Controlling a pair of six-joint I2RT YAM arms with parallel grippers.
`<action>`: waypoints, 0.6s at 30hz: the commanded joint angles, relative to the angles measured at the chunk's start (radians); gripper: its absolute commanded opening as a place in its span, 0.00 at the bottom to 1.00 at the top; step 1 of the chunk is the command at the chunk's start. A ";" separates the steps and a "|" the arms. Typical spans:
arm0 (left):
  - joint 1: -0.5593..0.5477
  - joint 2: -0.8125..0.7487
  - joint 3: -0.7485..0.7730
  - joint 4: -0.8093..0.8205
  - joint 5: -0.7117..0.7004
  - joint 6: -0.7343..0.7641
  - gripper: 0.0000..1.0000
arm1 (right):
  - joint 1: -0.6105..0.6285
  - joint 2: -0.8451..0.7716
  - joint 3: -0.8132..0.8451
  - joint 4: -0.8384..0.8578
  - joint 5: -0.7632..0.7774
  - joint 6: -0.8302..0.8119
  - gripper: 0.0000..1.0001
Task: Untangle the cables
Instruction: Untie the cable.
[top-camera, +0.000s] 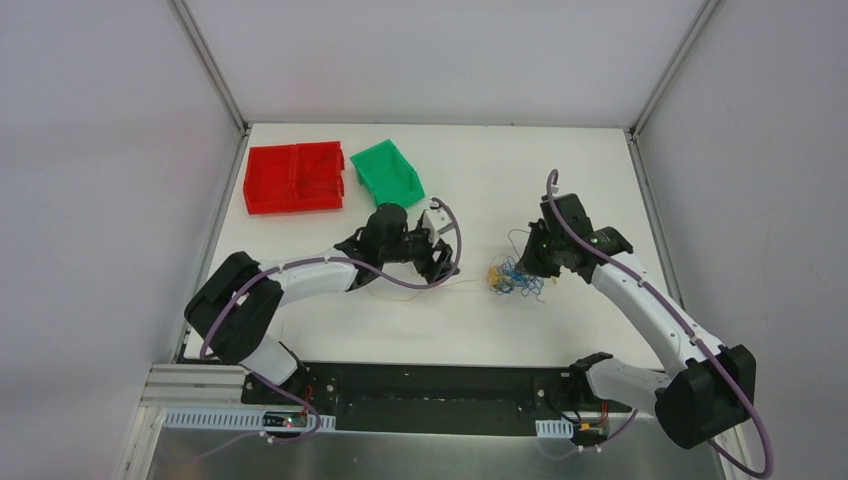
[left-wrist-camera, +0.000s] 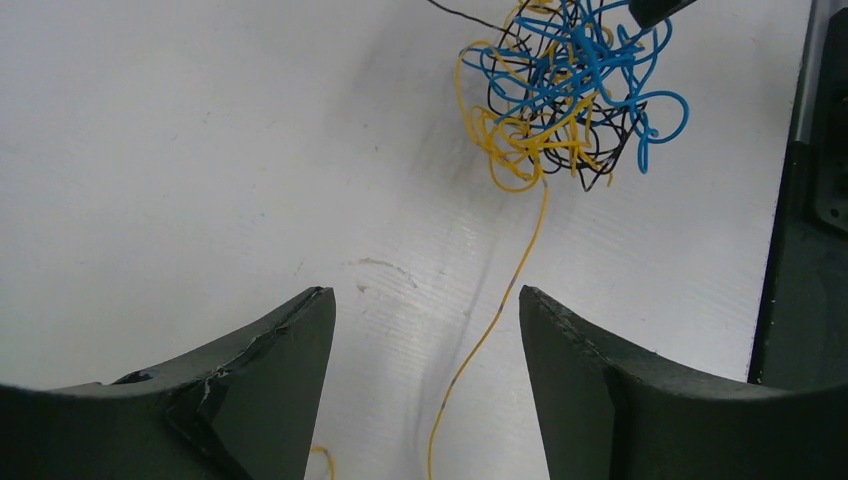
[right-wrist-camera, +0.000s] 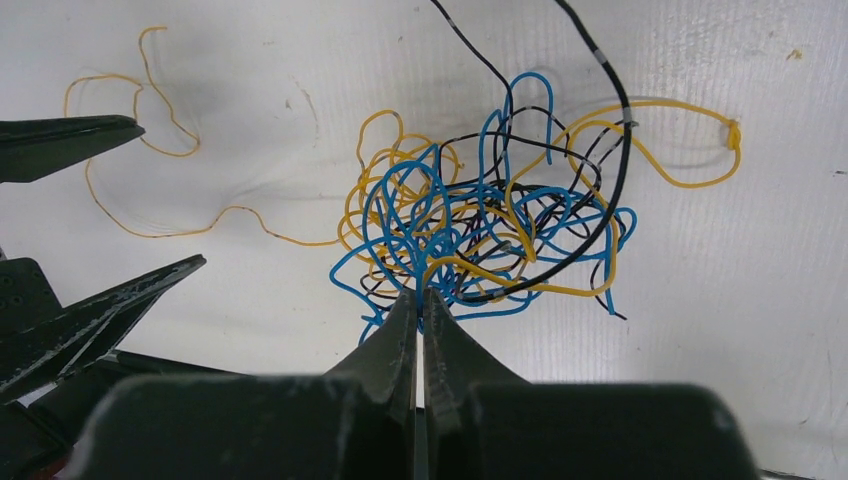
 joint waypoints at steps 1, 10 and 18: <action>-0.017 0.016 0.063 0.086 0.079 0.034 0.69 | 0.004 -0.042 0.058 -0.025 -0.018 -0.013 0.00; -0.056 0.129 0.141 0.082 0.156 0.015 0.69 | 0.004 -0.049 0.067 -0.026 -0.027 -0.009 0.00; -0.083 0.189 0.178 0.045 0.186 0.020 0.61 | 0.004 -0.048 0.069 -0.030 -0.029 -0.006 0.00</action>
